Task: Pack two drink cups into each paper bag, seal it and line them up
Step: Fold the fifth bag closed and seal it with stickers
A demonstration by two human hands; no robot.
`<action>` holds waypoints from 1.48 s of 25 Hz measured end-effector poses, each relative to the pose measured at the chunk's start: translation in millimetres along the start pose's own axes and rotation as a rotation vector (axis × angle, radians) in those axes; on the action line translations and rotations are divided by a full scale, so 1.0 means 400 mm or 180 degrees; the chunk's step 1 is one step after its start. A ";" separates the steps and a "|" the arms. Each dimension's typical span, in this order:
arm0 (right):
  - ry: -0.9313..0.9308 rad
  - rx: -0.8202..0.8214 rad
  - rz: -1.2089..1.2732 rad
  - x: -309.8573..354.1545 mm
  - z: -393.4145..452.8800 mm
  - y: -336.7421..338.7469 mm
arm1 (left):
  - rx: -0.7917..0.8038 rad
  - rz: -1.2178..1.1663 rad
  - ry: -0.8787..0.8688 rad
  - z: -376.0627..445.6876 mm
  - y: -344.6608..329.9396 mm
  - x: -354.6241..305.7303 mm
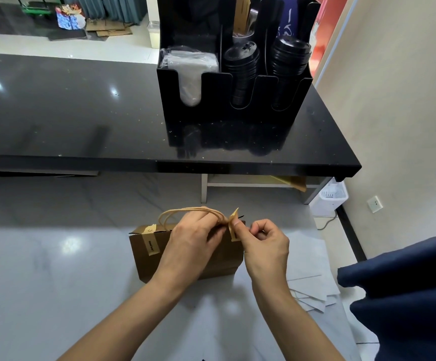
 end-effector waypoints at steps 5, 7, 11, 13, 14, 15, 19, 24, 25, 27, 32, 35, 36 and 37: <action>0.0054 -0.0010 -0.0040 0.003 0.001 0.001 | 0.0084 0.0053 -0.0231 0.001 0.007 -0.015; 0.0071 -0.0004 -0.0059 0.002 0.001 0.003 | 0.0153 0.0088 -0.0220 0.003 0.006 -0.014; 0.0047 -0.0014 -0.0124 0.002 0.000 0.004 | 0.0189 0.0040 -0.0189 0.007 0.009 -0.020; 0.0037 -0.0023 -0.0108 0.003 0.001 0.003 | 0.0194 0.0037 -0.0165 0.012 0.011 -0.019; 0.0042 -0.0015 -0.0094 0.004 0.001 0.002 | 0.0215 0.0053 -0.0167 0.014 0.010 -0.020; 0.0052 -0.0002 -0.0083 0.005 -0.001 0.002 | 0.0239 0.0087 -0.0192 0.015 0.008 -0.023; 0.0084 0.0034 -0.0052 0.005 -0.003 0.000 | 0.0284 0.0205 -0.0254 0.013 0.003 -0.028; 0.0072 0.0044 -0.0154 0.000 0.005 0.001 | 0.0358 0.0213 -0.0168 0.029 -0.001 -0.020; 0.0077 0.0045 -0.0161 0.000 0.004 0.001 | 0.0378 0.0260 -0.0153 0.032 -0.003 -0.019; 0.0085 0.0049 -0.0138 0.001 0.003 0.002 | 0.0426 0.0326 -0.0136 0.036 -0.007 -0.020; 0.0035 0.0222 -0.0070 0.004 0.003 0.003 | 0.0373 0.0314 -0.0155 0.030 -0.001 -0.026; 0.0038 0.0338 -0.0045 0.003 -0.005 -0.001 | 0.0355 0.0316 -0.0181 0.028 0.000 -0.029; 0.0035 0.0368 -0.0066 0.002 -0.005 -0.002 | 0.0345 0.0314 -0.0175 0.028 0.000 -0.028; 0.0009 0.0402 -0.0113 -0.001 -0.005 -0.002 | 0.0335 0.0311 -0.0166 0.028 0.000 -0.027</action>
Point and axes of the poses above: each hand's wrist, its own z-axis towards the middle knuckle, its own y-axis out of the back of the hand, x = y × z, the point moved 6 cm from there along z, towards the middle knuckle, and after that the axes turned 4 degrees about y, right-handed, at the moved point
